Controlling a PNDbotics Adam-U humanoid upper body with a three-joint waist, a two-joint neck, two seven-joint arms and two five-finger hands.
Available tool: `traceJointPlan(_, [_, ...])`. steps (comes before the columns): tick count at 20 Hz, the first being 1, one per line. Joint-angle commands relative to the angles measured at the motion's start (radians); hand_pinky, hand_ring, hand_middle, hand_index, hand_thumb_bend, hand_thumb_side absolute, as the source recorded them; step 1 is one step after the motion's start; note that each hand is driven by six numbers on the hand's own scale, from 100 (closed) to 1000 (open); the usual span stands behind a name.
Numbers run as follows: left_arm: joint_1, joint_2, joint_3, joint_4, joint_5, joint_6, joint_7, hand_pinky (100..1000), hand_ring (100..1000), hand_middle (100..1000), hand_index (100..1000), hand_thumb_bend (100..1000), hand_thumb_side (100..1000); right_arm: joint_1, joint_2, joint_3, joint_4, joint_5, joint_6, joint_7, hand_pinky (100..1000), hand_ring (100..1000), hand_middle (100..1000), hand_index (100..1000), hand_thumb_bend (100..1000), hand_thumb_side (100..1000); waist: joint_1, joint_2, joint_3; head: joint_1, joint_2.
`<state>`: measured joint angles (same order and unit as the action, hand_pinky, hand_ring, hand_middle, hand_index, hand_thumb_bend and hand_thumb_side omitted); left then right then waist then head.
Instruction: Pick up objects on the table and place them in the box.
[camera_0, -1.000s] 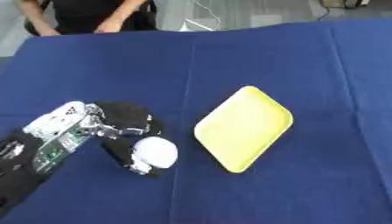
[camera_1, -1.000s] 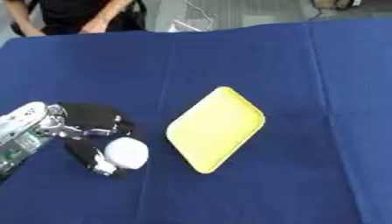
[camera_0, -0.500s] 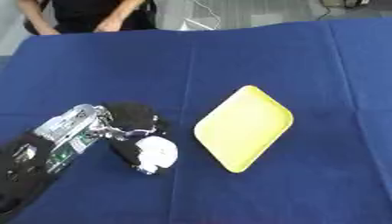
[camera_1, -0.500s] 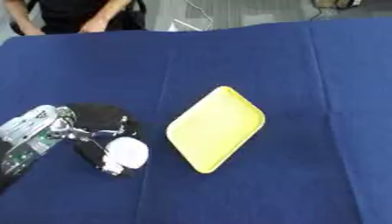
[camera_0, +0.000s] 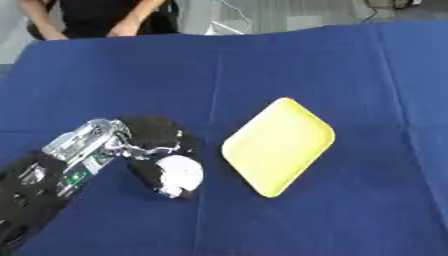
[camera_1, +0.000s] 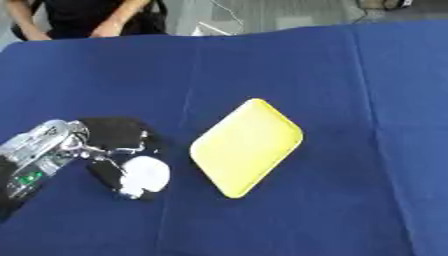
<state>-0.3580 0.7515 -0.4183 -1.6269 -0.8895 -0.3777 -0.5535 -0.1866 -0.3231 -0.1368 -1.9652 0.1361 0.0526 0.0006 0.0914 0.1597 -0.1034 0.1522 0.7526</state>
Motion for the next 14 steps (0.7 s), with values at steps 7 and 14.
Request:
traceJointPlan(7, [-0.008,0.013,0.000,0.008,-0.015,0.000,-0.005,897,869,810,909,642,1000,-0.011,-0.017,-0.004,-0.019,0.000,-0.002,0.003,778,790,833,952,100,920,-0.005,-0.011,-0.002,0.010,-0.011])
traceJointPlan(14, [-0.011,0.009,-0.003,0.012,-0.047,0.002,-0.019,888,847,785,899,630,936,-0.011,-0.017,-0.004,-0.019,-0.001,-0.002,0.004,778,790,833,952,100,919,-0.006,-0.010,-0.003,0.012,-0.011])
